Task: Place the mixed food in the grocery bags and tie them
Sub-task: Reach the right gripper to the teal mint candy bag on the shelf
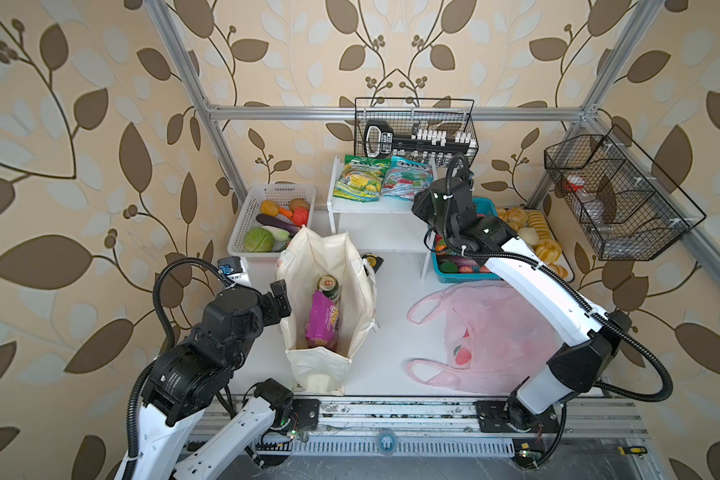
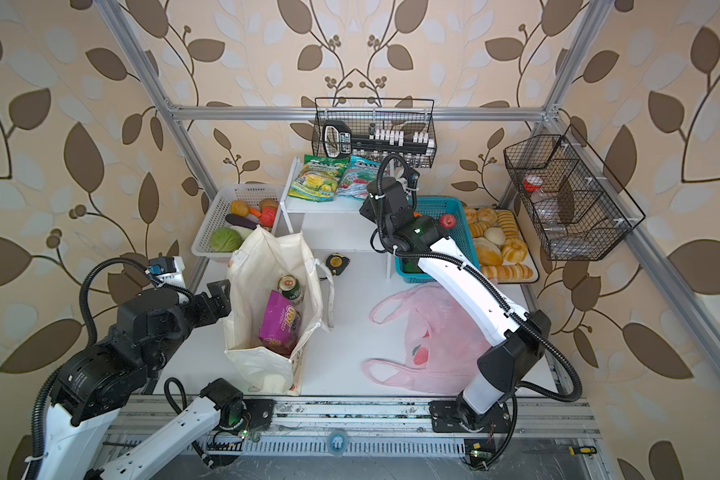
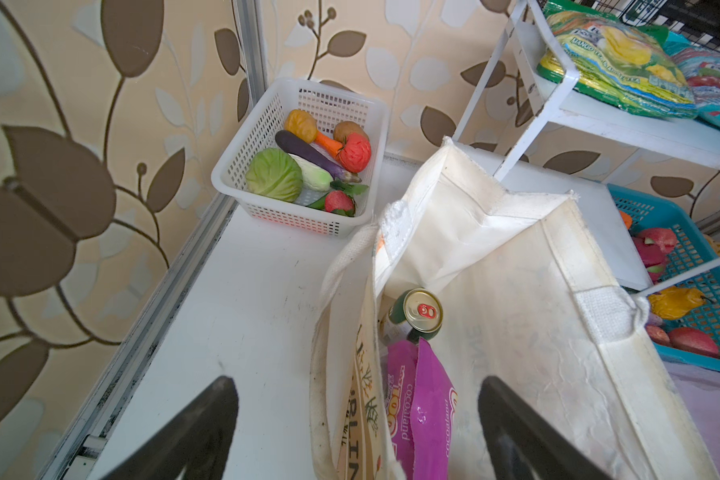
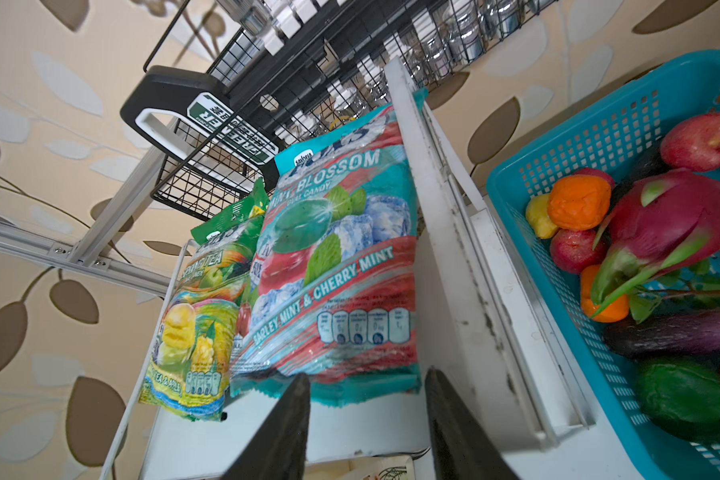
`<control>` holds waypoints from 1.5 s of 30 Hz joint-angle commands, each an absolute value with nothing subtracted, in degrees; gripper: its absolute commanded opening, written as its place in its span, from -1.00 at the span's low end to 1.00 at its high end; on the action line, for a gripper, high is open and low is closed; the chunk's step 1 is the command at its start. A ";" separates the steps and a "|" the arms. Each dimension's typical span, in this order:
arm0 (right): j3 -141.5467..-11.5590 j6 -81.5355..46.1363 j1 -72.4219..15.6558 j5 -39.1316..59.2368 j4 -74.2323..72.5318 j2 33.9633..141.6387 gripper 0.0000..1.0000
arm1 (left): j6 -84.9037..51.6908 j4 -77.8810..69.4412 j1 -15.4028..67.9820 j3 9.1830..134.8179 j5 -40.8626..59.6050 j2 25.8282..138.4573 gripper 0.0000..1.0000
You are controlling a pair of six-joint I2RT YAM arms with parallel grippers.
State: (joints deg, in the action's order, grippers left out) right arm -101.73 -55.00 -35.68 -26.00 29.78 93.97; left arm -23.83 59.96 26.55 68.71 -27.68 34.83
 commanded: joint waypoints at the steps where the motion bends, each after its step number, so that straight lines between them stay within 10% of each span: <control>1: -104.08 -57.48 -35.57 -28.32 29.22 95.82 -0.07 | -22.38 58.71 26.36 70.22 -30.23 34.35 0.85; 10: -98.12 -62.43 -35.44 -28.03 18.41 95.77 0.03 | -21.81 58.89 26.36 70.31 -30.30 34.37 0.87; 20: -92.82 -58.81 -37.40 -34.84 13.41 90.70 -1.00 | -21.84 59.33 26.37 70.40 -30.06 34.28 0.87; 45: -99.48 -42.64 -39.09 -13.11 20.01 76.86 -1.00 | -24.93 61.70 26.37 67.95 -26.43 35.24 0.87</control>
